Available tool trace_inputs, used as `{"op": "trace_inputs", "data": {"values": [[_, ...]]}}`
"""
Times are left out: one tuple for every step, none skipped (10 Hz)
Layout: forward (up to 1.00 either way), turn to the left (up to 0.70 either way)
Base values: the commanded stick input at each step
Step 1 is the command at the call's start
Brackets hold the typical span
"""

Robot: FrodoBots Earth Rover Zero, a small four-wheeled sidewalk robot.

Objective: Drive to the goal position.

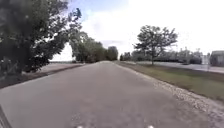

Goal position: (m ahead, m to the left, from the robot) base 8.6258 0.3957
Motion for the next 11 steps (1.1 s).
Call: {"op": "trace_inputs", "data": {"values": [[0.7,0.0],[0.7,0.0],[0.7,0.0],[0.7,0.0],[0.7,0.0],[0.7,0.0],[0.7,0.0],[0.7,0.0],[0.7,0.0],[0.7,0.0],[0.7,0.0]]}}
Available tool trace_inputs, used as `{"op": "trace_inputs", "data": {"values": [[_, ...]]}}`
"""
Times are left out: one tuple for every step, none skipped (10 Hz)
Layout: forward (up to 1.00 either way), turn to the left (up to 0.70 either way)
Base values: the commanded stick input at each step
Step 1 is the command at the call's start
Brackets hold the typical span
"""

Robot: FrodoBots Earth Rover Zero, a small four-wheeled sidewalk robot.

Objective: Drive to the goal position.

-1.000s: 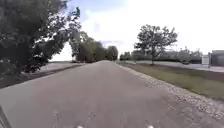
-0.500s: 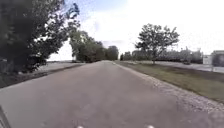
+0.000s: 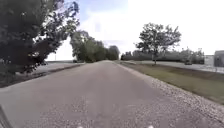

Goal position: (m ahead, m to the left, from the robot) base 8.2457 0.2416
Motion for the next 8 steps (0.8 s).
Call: {"op": "trace_inputs", "data": {"values": [[0.7,0.0],[0.7,0.0],[0.7,0.0],[0.7,0.0],[0.7,0.0],[0.7,0.0],[0.7,0.0],[0.7,0.0]]}}
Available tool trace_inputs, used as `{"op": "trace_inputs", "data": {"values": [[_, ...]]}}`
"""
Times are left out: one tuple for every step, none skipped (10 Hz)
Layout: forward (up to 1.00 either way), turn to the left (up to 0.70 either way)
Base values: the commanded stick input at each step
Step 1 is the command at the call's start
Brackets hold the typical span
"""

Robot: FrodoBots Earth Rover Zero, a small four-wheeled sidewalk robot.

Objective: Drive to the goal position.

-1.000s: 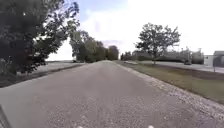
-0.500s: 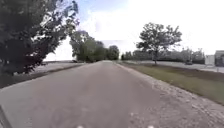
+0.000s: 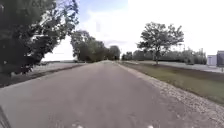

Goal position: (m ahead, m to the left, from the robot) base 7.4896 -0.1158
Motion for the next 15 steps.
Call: {"op": "trace_inputs", "data": {"values": [[0.7,0.0],[0.7,0.0],[0.7,0.0],[0.7,0.0],[0.7,0.0],[0.7,0.0],[0.7,0.0],[0.7,0.0],[0.7,0.0],[0.7,0.0],[0.7,0.0],[0.7,0.0],[0.7,0.0],[0.7,0.0],[0.7,0.0]]}}
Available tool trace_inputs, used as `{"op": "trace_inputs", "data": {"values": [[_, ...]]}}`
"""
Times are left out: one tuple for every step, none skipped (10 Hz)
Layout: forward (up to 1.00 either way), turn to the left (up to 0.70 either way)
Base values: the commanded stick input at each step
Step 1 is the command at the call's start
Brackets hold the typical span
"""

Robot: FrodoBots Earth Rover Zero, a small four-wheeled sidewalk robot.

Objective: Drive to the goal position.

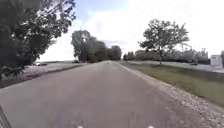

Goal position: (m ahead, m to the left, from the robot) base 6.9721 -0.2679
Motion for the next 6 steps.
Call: {"op": "trace_inputs", "data": {"values": [[0.7,0.0],[0.7,0.0],[0.7,0.0],[0.7,0.0],[0.7,0.0],[0.7,0.0]]}}
